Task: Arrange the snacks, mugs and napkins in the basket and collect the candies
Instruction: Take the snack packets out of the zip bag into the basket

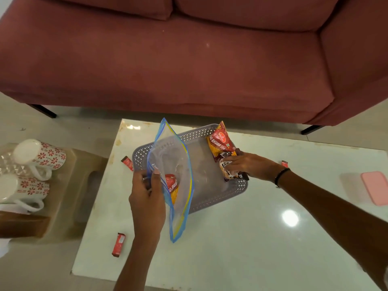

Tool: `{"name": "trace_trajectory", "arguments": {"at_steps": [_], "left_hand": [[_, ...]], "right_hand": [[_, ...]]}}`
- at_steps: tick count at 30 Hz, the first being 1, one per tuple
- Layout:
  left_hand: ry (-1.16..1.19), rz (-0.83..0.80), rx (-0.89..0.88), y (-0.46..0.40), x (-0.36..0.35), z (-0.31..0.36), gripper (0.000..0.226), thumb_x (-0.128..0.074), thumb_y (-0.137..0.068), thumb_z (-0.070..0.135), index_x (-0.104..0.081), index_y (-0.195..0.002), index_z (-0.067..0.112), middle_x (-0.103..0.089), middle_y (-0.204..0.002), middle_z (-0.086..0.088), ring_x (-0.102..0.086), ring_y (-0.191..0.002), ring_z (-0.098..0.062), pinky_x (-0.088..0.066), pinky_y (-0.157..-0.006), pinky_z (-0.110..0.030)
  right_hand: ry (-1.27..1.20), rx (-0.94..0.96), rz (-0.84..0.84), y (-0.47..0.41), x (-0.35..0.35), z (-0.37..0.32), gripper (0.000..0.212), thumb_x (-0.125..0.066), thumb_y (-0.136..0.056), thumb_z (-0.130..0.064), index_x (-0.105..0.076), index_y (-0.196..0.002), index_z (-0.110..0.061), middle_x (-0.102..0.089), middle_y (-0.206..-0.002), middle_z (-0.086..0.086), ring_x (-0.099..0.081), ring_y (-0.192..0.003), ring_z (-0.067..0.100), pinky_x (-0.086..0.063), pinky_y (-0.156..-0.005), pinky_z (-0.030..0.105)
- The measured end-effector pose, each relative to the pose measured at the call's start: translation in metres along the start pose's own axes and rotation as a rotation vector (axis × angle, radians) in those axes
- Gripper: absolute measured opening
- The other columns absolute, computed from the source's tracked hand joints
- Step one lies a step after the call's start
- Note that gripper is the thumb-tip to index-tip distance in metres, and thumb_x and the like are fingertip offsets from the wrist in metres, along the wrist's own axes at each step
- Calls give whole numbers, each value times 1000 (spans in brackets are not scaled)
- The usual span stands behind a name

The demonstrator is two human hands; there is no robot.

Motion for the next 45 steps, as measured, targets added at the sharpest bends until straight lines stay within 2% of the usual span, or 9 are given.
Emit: {"name": "trace_trajectory", "arguments": {"at_steps": [7, 11, 14, 17, 20, 23, 28, 33, 45], "left_hand": [[7, -17, 7, 4, 4, 2, 23, -48, -92, 36, -50, -99, 14, -67, -90, -9, -68, -84, -24, -56, -74, -38], [-55, -18, -46, 6, 14, 7, 16, -52, -91, 33, -51, -93, 16, -64, -79, -4, -66, -74, -13, -55, -68, -32], [-139, 5, -118, 10, 24, 13, 14, -55, -91, 29, -54, -93, 15, -59, -71, 9, -60, -63, 4, -45, -54, -6], [-179, 25, -156, 14, 29, 15, 14, -57, -90, 25, -57, -94, 12, -58, -69, 9, -59, -59, 0, -42, -52, -2], [-168, 27, -181, 19, 31, 16, 6, -57, -91, 19, -56, -90, 13, -56, -66, 12, -57, -60, 10, -41, -52, -3], [-170, 22, -219, 21, 34, 14, 6, -56, -91, 19, -54, -87, 15, -56, -66, 11, -57, -64, 10, -41, -54, -4], [-141, 23, -246, 28, 40, 0, 9, -55, -92, 22, -53, -85, 17, -59, -69, 6, -58, -64, -4, -45, -56, -12], [-109, 22, -213, 30, 41, -17, 8, -54, -91, 24, -53, -89, 17, -60, -72, 13, -61, -75, 1, -47, -61, -8], [-52, 70, -69, 20, 55, -14, 14, -53, -90, 29, -49, -96, 17, -60, -83, 11, -64, -74, -5, -51, -55, -9]], "right_hand": [[-78, -153, -133, 2, -2, 5, 38, -55, -92, -12, -56, -129, -18, -28, -155, 4, -19, -145, 29, -25, -115, 40], [-72, -260, -118, 3, 12, -12, 33, -59, -90, -18, -59, -124, -19, -42, -148, 5, -30, -142, 25, -12, -118, 43], [-464, -450, 462, 17, 58, -55, 25, -60, -86, 1, -69, -103, -16, -68, -114, 8, -64, -107, 25, -54, -89, 39], [-766, -405, 900, 17, 117, -135, 22, -57, -82, 6, -72, -87, -10, -71, -86, -5, -65, -79, 7, -48, -74, 13], [-922, -398, 559, -28, 123, -190, 20, -55, -85, 2, -72, -89, -8, -72, -89, 1, -63, -76, 8, -44, -70, 8], [-756, -571, 126, -88, 81, -193, 20, -50, -90, -5, -64, -105, 0, -65, -109, 20, -61, -103, 32, -48, -85, 33], [-841, -726, -155, -147, -3, -187, 37, -47, -95, -29, -57, -121, -3, -54, -132, 22, -50, -123, 36, -41, -101, 38], [-974, -992, -30, -155, -36, -192, 71, -57, -90, -33, -23, -140, 5, -39, -142, 20, -42, -131, 34, -35, -105, 36], [-822, -765, 357, -78, 46, -210, 61, -77, -65, -30, -47, -115, -13, -49, -110, 6, -50, -101, 23, -42, -77, 31]]}}
Point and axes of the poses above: each hand's wrist, its own y-axis away from the middle knuckle, its own x-axis out of the back of the hand, z = x × y, the point moved 2 cm from there along -y, towards the middle knuckle
